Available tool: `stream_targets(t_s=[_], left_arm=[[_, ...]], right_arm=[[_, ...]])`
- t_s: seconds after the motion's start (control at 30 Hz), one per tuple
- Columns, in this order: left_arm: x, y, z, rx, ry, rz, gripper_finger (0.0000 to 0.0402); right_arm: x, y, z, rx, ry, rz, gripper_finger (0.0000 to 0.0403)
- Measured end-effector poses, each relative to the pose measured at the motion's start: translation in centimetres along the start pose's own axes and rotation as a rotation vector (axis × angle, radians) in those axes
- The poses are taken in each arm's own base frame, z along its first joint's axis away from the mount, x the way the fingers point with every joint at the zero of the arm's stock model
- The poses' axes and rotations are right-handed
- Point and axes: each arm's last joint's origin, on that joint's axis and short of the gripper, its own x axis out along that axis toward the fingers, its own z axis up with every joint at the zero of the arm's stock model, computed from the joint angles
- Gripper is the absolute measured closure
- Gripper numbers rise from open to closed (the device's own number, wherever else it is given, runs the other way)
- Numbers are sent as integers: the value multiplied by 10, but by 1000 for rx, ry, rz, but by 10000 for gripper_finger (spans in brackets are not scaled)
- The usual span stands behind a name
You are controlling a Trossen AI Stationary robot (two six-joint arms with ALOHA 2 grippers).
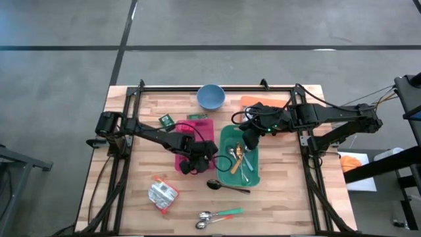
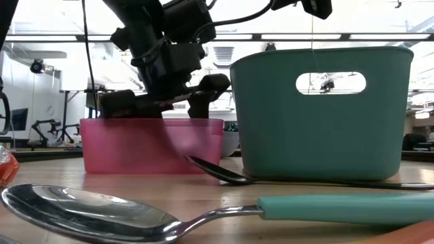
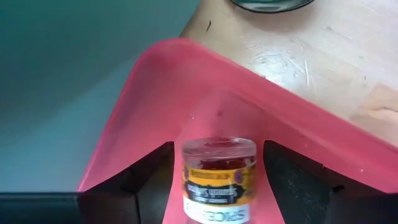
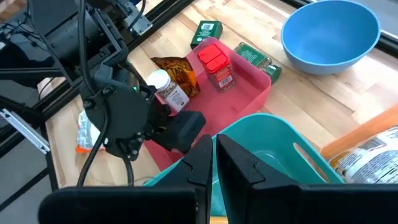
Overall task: Pick & Place Food Item
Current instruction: Put the brown spice bottle into the red bin
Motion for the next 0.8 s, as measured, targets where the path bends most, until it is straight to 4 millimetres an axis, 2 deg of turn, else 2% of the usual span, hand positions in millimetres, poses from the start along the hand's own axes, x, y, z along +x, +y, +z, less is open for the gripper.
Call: stream_targets(t_s=[0.5,0.8], left_arm=[[3,-3,-6,-24,14,-16,162],[6,-7,-16,-90,34,-38,237]], right_arm=[[0,3,2,15,-8,42,383],[1,4,3,18,-17,50,383]])
